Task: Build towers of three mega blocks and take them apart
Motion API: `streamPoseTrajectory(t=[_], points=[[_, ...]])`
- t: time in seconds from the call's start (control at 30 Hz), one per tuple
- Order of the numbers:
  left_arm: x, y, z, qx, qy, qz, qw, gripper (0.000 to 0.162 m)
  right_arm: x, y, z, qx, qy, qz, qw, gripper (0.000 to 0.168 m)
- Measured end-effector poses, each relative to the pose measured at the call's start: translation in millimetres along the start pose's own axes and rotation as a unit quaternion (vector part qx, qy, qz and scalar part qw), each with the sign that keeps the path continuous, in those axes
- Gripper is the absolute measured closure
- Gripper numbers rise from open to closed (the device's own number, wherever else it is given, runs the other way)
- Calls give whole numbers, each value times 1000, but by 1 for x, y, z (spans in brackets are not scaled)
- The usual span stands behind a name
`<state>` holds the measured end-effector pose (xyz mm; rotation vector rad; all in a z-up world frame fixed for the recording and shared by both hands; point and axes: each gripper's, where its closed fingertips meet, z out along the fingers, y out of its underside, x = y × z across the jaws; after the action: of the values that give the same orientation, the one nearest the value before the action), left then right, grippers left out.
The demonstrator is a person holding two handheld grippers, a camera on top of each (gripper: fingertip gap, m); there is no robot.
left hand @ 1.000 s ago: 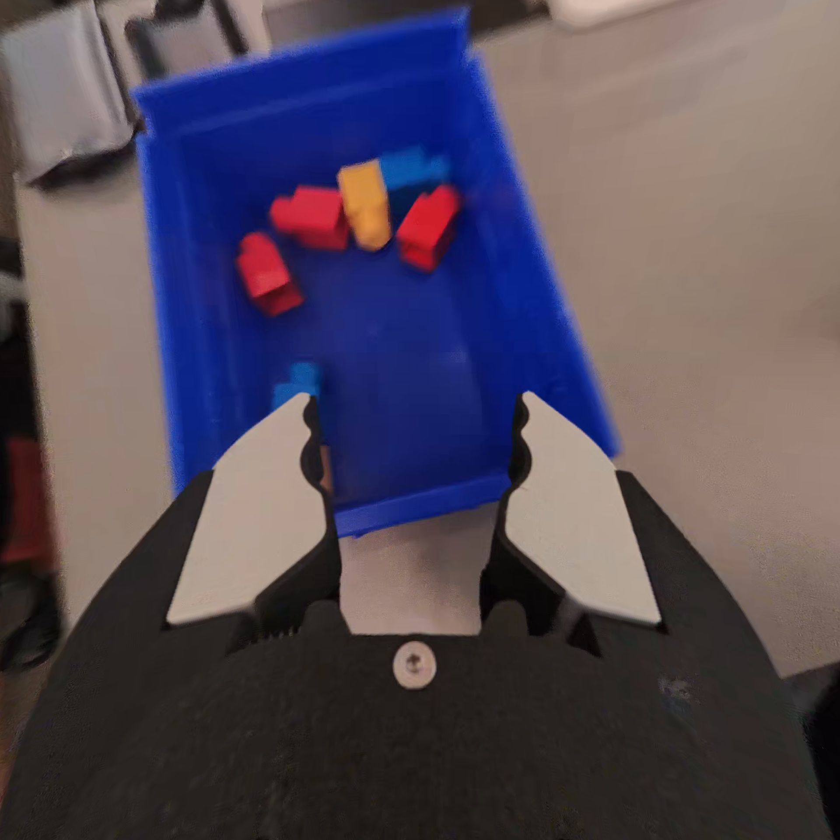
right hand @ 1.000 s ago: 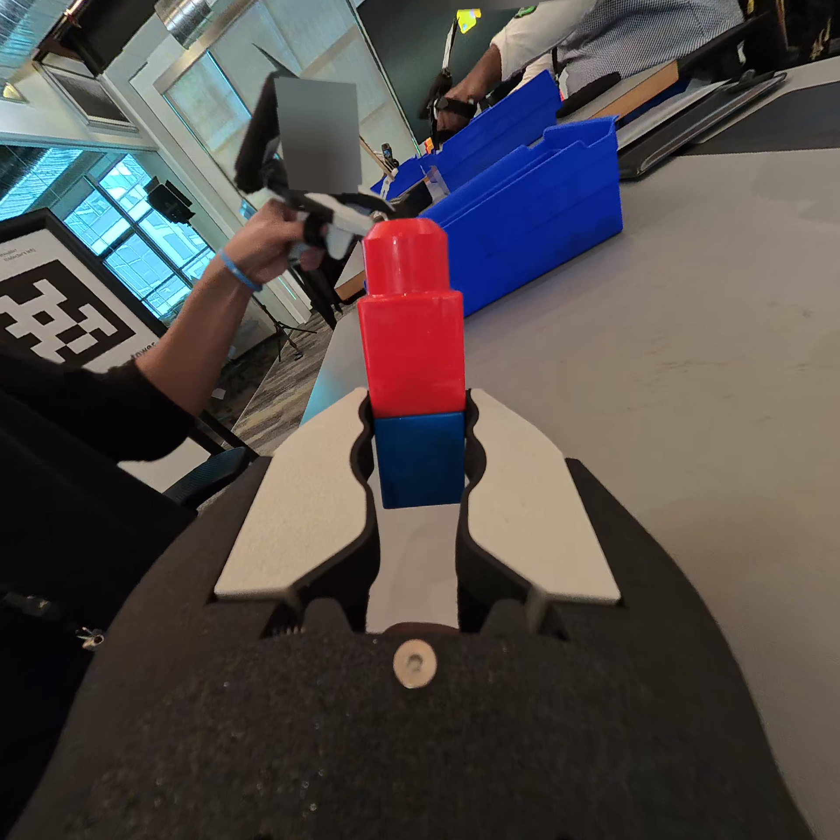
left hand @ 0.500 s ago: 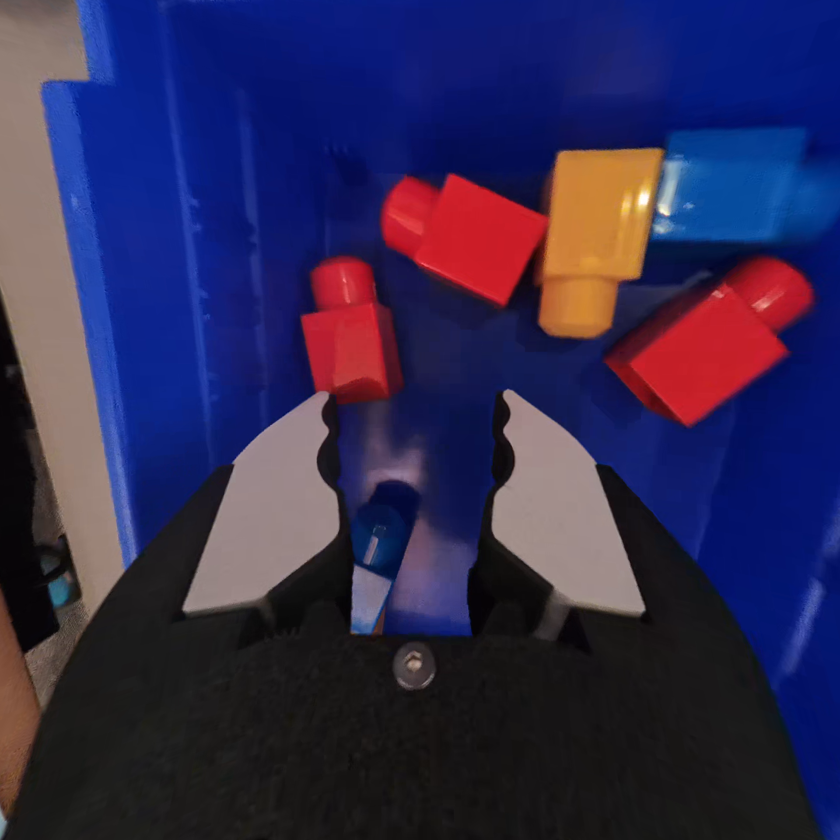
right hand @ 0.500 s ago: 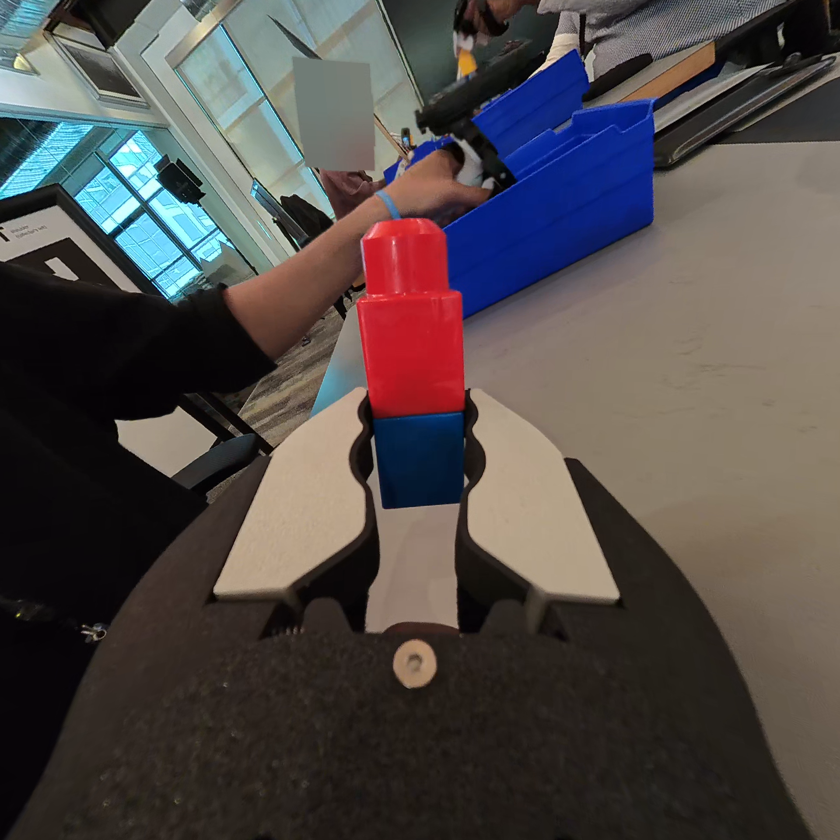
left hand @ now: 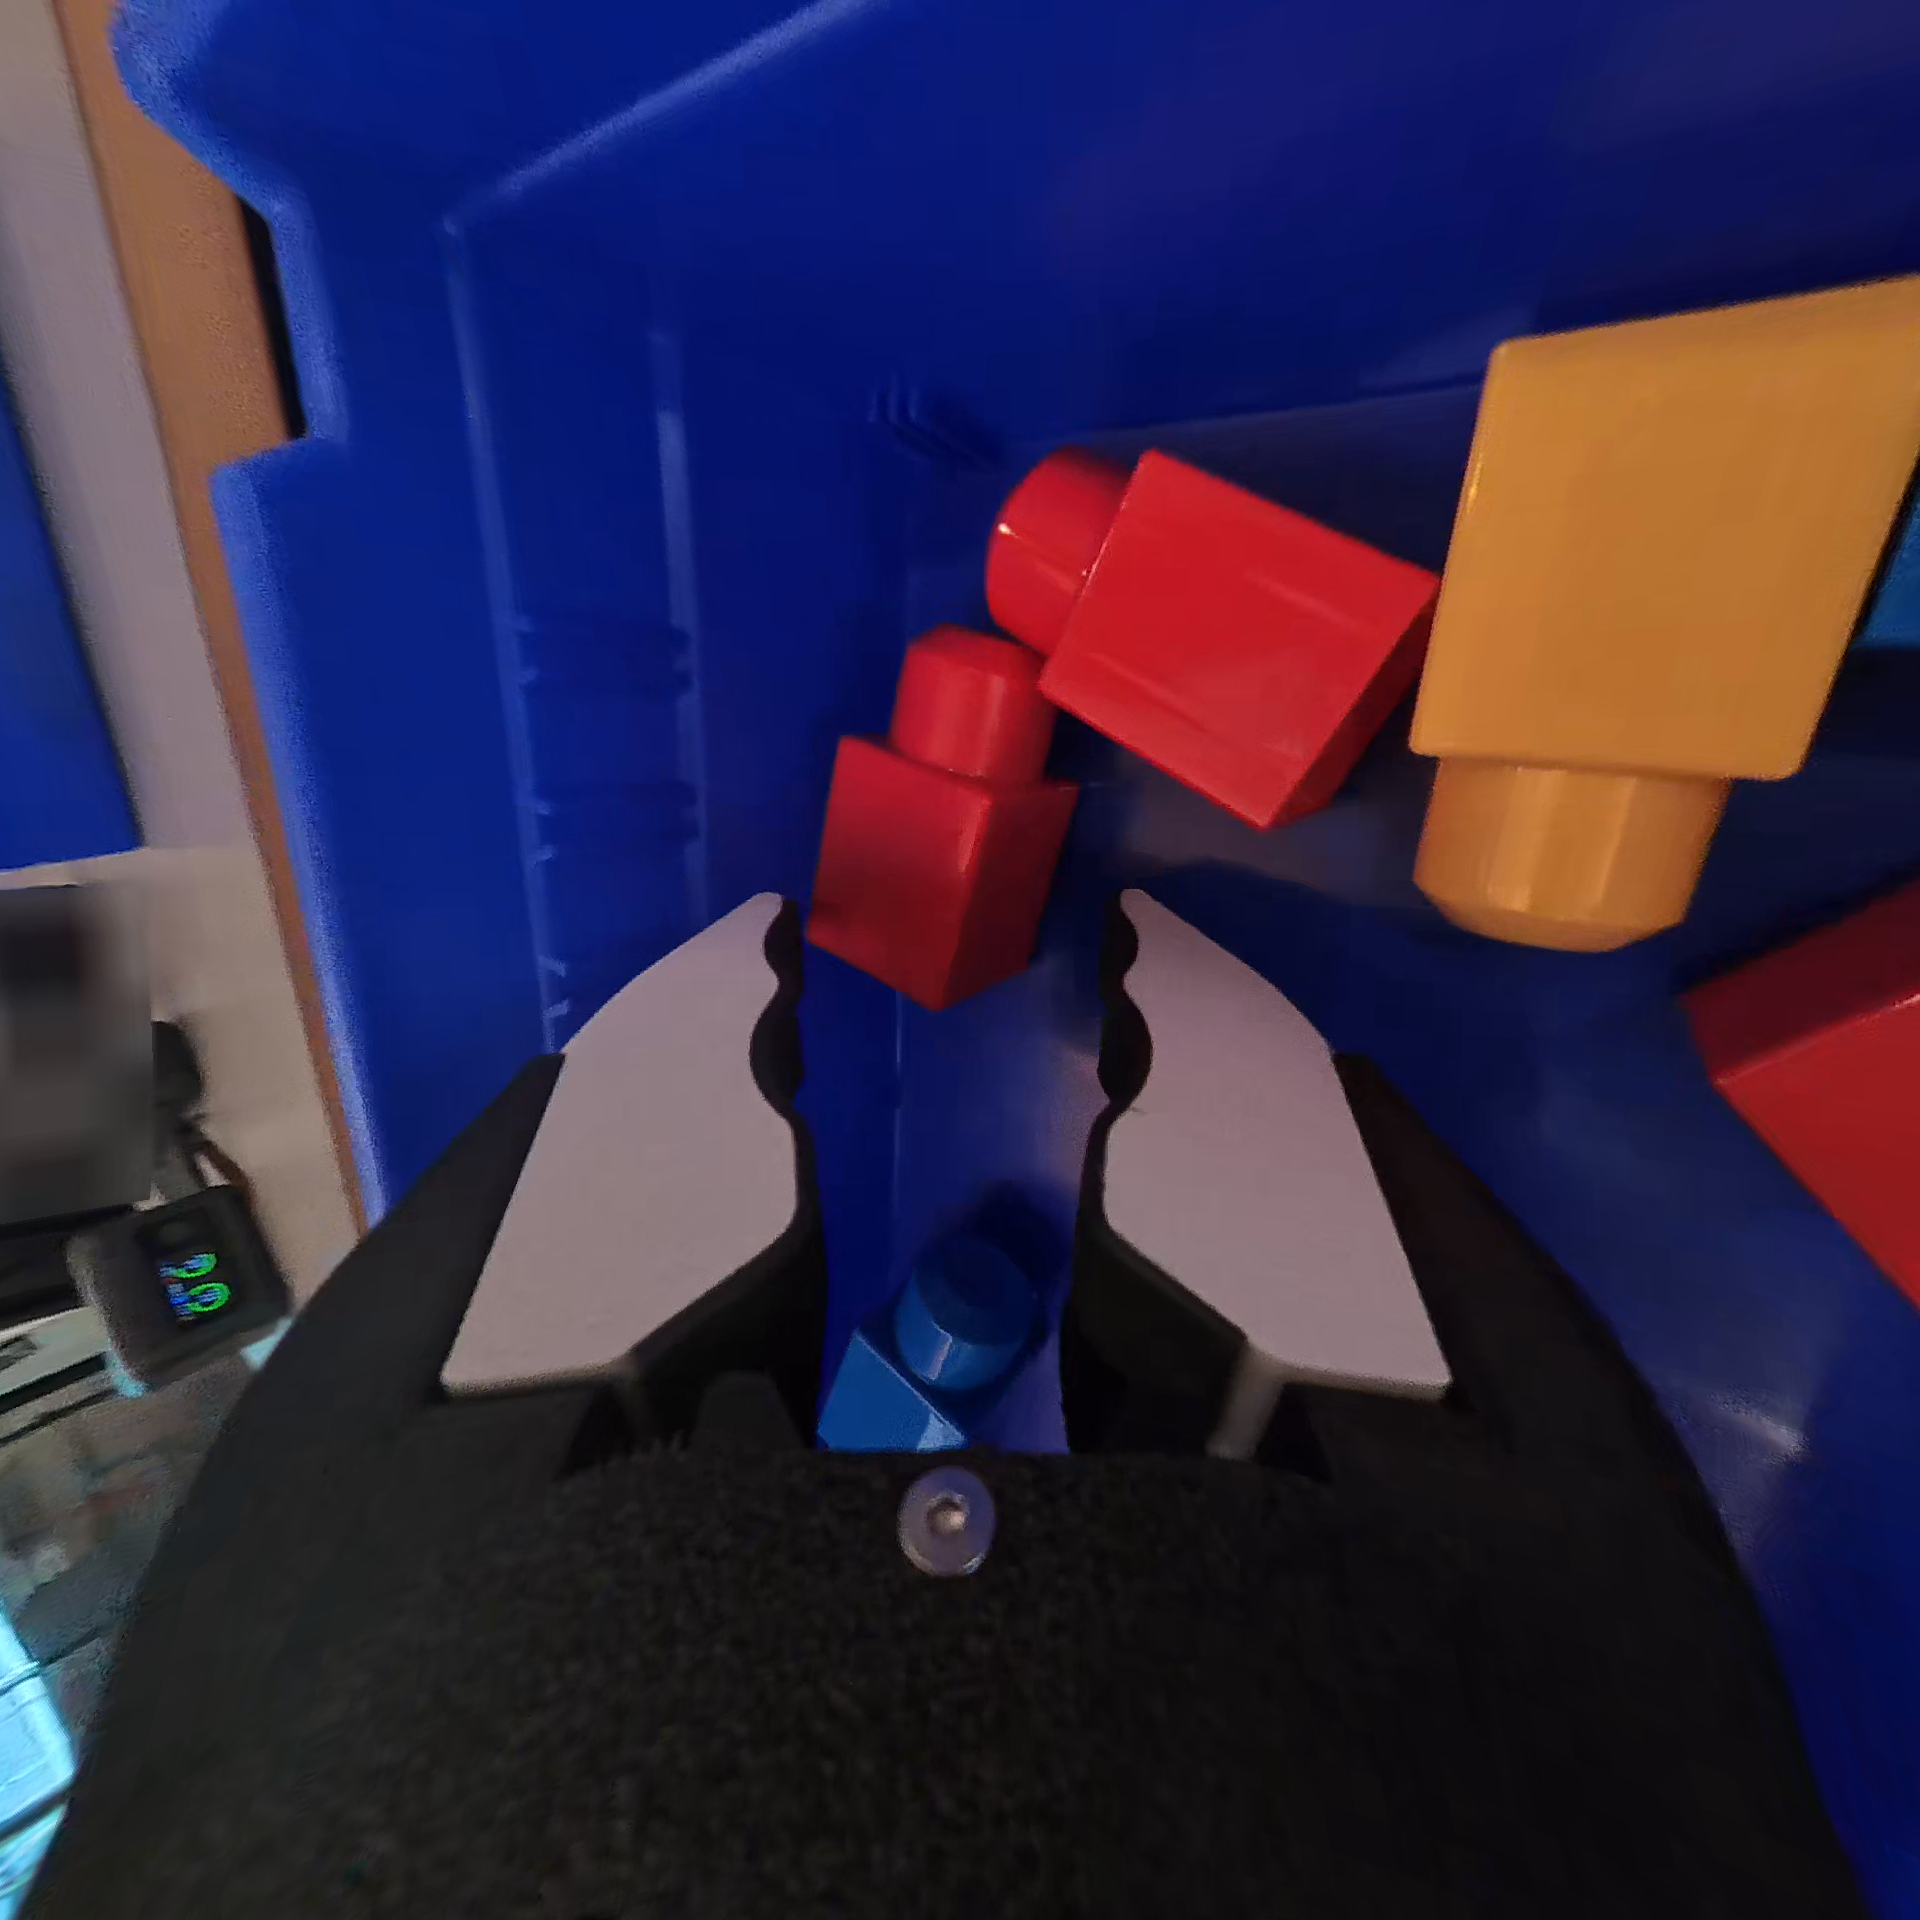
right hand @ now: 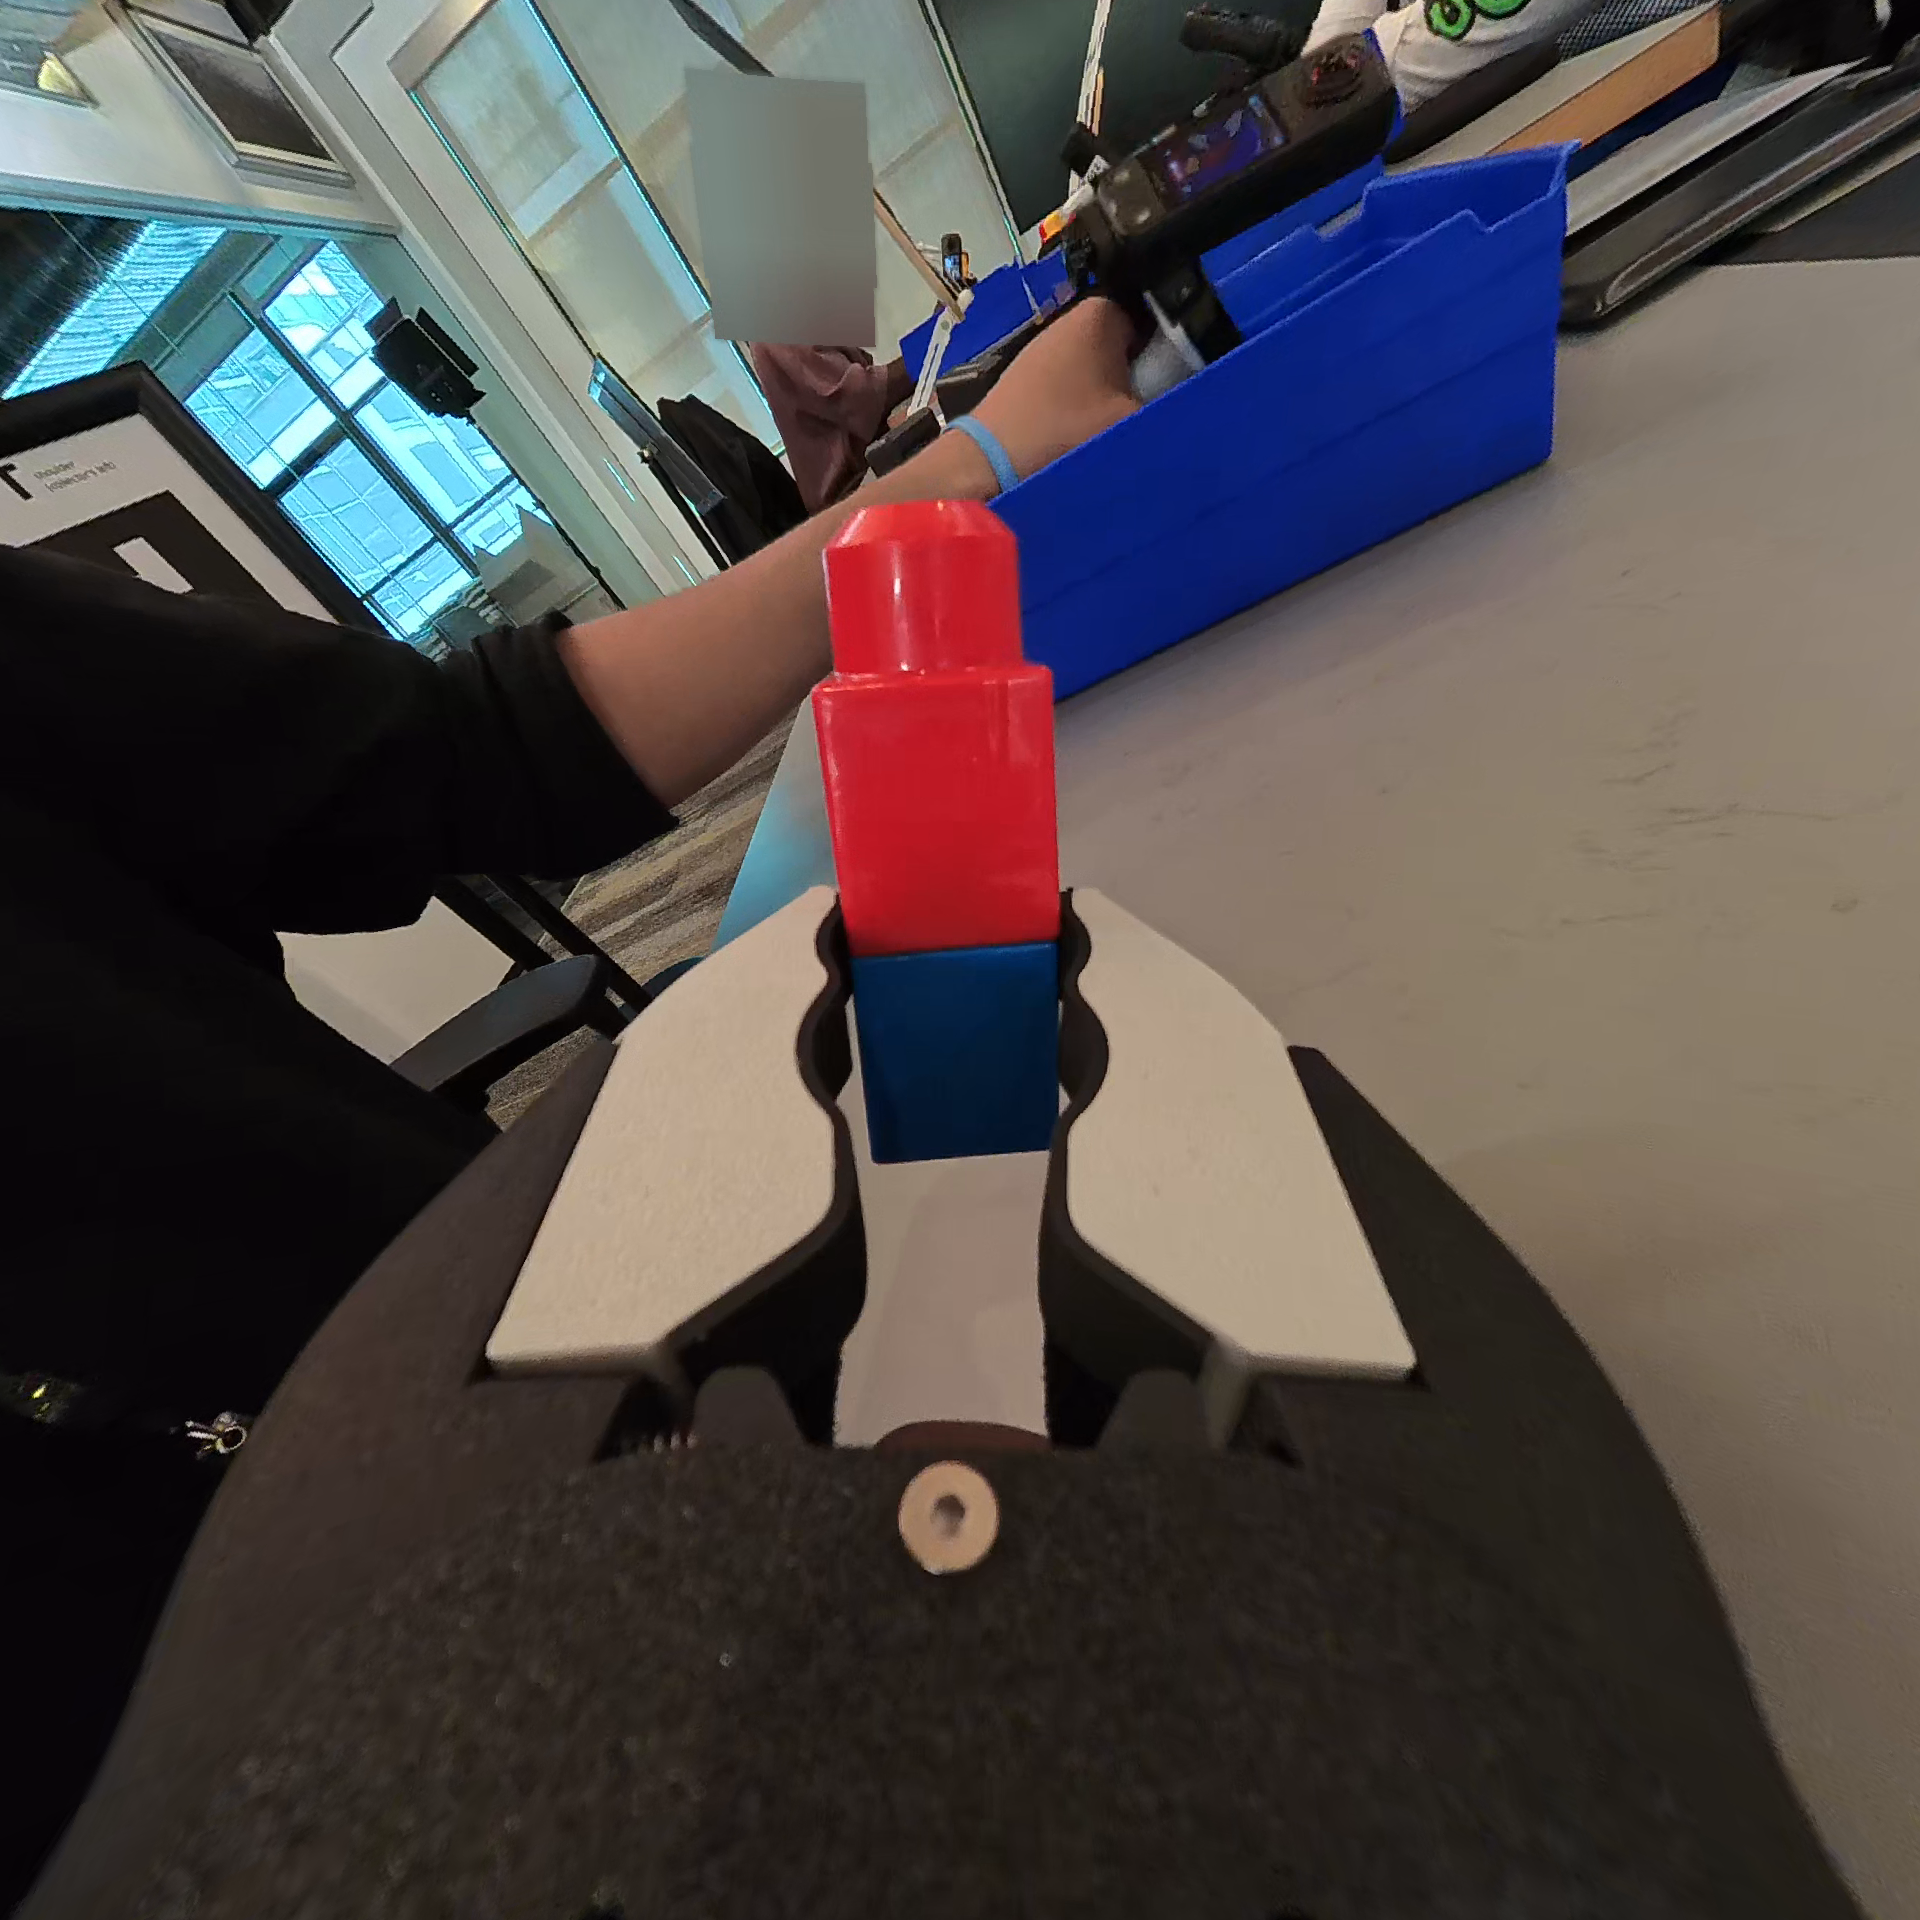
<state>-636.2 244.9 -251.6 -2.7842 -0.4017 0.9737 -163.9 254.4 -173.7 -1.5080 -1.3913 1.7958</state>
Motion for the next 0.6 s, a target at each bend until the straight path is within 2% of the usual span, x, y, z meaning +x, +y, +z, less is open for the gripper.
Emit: streamPoseTrajectory(t=[0.13, 0.33, 0.43, 0.6], points=[[-5, 1, 3, 6, -34, 28, 999, 120, 0, 0, -1, 3, -2, 5, 1000, 132], [-7, 3, 2, 35, -24, 23, 999, 123, 0, 0, -2, 1, -3, 4, 1000, 132], [-3, 7, -7, 59, 2, 12, 998, 127, 0, 0, -2, 0, -3, 4, 1000, 132], [10, 15, -40, 119, 92, -16, 989, 133, 2, 0, -3, 5, -6, 13, 1000, 132]])
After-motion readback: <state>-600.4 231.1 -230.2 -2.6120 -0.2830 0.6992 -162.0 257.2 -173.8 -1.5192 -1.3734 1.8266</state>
